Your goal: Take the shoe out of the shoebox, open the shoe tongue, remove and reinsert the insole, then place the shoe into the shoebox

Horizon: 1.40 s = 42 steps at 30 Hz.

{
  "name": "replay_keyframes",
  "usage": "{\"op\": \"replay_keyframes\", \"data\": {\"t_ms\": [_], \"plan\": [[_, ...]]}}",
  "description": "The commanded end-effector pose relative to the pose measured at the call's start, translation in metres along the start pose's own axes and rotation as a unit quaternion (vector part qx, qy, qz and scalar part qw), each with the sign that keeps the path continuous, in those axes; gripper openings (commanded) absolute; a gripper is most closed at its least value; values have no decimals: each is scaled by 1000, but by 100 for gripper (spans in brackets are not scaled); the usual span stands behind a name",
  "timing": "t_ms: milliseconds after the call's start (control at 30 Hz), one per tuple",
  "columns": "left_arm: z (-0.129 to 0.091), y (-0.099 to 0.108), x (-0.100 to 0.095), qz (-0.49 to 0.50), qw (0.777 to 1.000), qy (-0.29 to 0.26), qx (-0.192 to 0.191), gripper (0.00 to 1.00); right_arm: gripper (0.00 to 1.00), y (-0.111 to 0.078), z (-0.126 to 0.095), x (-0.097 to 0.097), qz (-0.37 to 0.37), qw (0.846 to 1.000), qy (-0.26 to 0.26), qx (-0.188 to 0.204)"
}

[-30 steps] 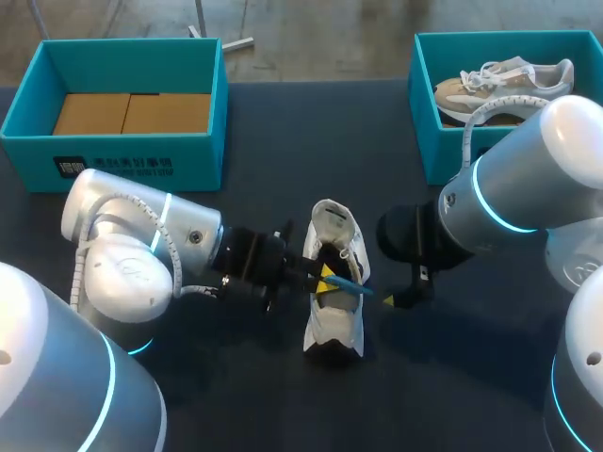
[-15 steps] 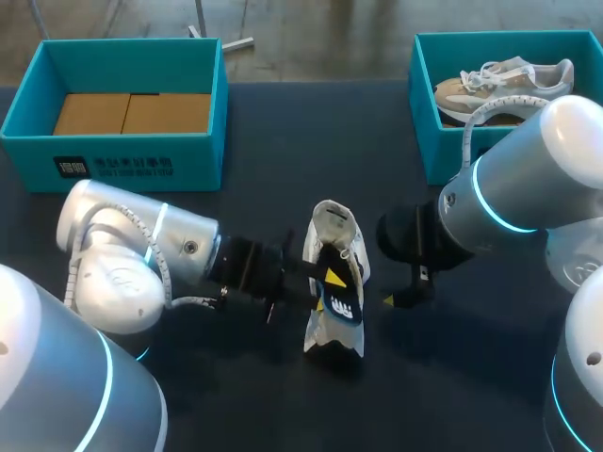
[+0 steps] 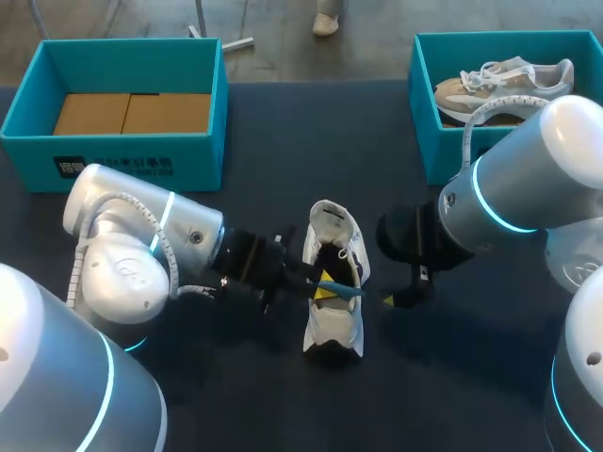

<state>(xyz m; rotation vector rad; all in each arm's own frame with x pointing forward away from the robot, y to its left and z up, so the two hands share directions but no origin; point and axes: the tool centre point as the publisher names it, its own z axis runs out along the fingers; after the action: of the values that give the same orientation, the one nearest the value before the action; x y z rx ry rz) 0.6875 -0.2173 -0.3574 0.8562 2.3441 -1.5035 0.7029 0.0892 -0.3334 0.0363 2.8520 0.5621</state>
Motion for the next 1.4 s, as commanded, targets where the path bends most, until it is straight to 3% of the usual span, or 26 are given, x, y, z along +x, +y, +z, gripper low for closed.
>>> {"op": "replay_keyframes", "data": {"t_ms": [33,133,167,200,300,567,667,700,1133,1400], "plan": [[6,5,-5,-3,1000,-12,-3,0,100,0,1,1,0,1000,-1,-1],[6,2,-7,-9,1000,-28,4,0,100,0,1,1,0,1000,-1,-1],[5,-2,-7,-11,999,-35,9,30,100,0,1,1,0,1000,-1,-1],[4,-4,-7,-12,999,-37,12,46,100,0,1,1,0,1000,-1,-1],[2,-14,-5,-10,999,-40,22,58,100,0,1,1,0,1000,-1,-1],[-2,-33,0,0,998,-37,42,38,100,0,1,1,0,1000,-1,-1],[-1,-34,2,1,998,-33,43,15,100,0,1,1,0,1000,-1,-1],[0,-33,2,0,999,-30,44,0,100,0,1,1,0,1000,-1,-1],[16,-5,-5,19,1000,-14,20,0,100,0,1,1,0,1000,-1,-1],[14,-3,-11,14,999,-33,17,2,100,0,1,1,0,1000,-1,-1]]}}
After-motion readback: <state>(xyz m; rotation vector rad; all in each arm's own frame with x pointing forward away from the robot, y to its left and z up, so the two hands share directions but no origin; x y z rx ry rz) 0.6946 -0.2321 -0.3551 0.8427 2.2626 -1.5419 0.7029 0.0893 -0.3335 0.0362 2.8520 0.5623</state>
